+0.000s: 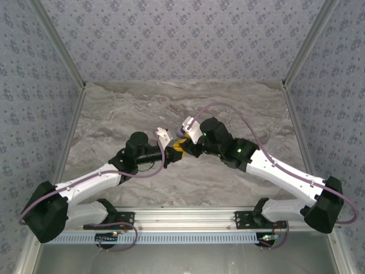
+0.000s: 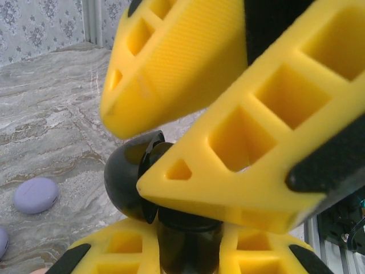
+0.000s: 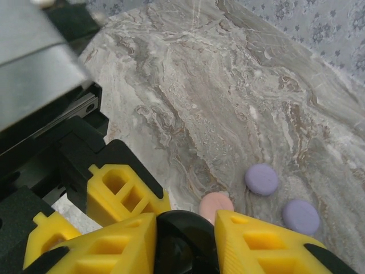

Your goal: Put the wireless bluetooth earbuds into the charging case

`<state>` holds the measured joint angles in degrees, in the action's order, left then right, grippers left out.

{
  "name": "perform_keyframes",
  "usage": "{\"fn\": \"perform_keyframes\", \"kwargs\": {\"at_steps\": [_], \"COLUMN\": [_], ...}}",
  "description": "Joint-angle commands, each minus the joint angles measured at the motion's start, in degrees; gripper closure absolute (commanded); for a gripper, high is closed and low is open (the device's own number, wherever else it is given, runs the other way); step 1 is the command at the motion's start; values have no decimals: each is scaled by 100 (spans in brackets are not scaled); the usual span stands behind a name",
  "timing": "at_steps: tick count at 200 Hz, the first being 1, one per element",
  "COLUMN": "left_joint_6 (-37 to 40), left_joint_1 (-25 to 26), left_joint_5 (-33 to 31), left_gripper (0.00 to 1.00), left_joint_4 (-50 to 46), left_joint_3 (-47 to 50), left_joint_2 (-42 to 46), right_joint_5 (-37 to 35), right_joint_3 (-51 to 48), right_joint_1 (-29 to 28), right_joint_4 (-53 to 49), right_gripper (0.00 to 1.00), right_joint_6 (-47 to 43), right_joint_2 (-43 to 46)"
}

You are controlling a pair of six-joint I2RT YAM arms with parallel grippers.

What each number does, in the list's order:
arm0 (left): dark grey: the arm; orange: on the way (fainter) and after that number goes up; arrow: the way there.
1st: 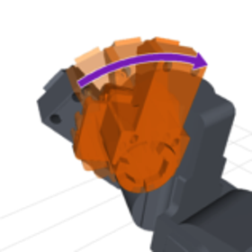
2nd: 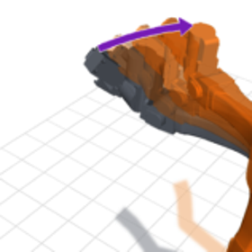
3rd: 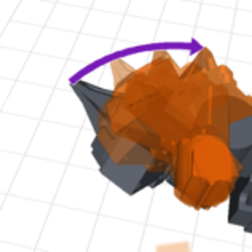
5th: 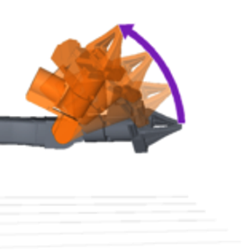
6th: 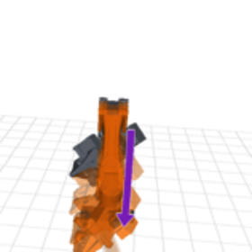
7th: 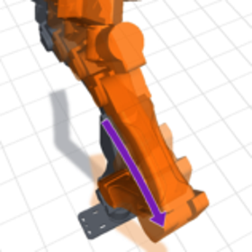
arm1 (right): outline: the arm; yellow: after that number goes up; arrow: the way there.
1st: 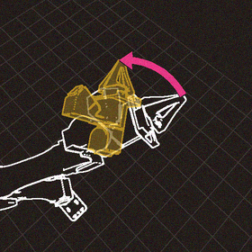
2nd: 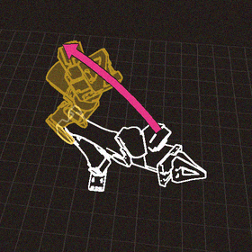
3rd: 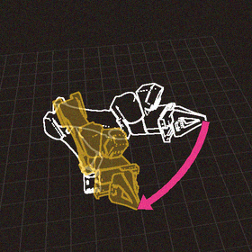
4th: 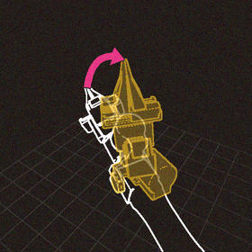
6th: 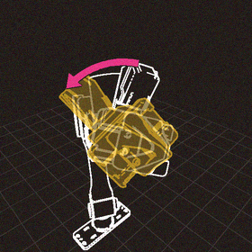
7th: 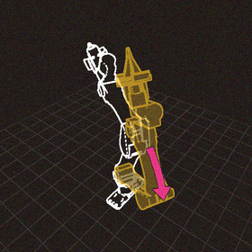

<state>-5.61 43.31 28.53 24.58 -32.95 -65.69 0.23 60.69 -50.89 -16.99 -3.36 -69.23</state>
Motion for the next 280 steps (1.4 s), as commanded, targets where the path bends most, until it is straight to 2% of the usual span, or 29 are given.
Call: {"fn": "perform_keyframes", "kwargs": {"at_steps": [1,34,61,105,135,182,213,280], "left_joint_6": [68,71,73,99,370,524,564,739], "left_joint_1": [59,65,72,109,212,277,290,287], "left_joint_5": [47,20,-5,-64,-359,-861,-1171,-1306], "left_gripper": [97,97,97,98,100,100,100,100], "left_joint_4": [362,431,461,574,577,1066,1440,1490], "left_joint_3": [-154,-144,-133,-90,-120,-57,25,60], "left_joint_2": [92,81,86,90,135,186,314,653], "right_joint_5": [409,1196,1367,1466,1798,1796,1446,1131], "right_joint_3": [202,-62,-317,-419,-208,-55,-30,-72], "right_joint_1": [226,756,1100,1265,1285,1290,1292,1320], "right_joint_4": [5,398,485,216,-31,-172,-207,-98], "right_gripper": [55,42,39,41,47,53,53,51], "right_joint_6": [380,987,1257,1362,1520,1624,1654,1759], "right_joint_2": [313,796,1144,1146,925,1007,1110,1169]}}
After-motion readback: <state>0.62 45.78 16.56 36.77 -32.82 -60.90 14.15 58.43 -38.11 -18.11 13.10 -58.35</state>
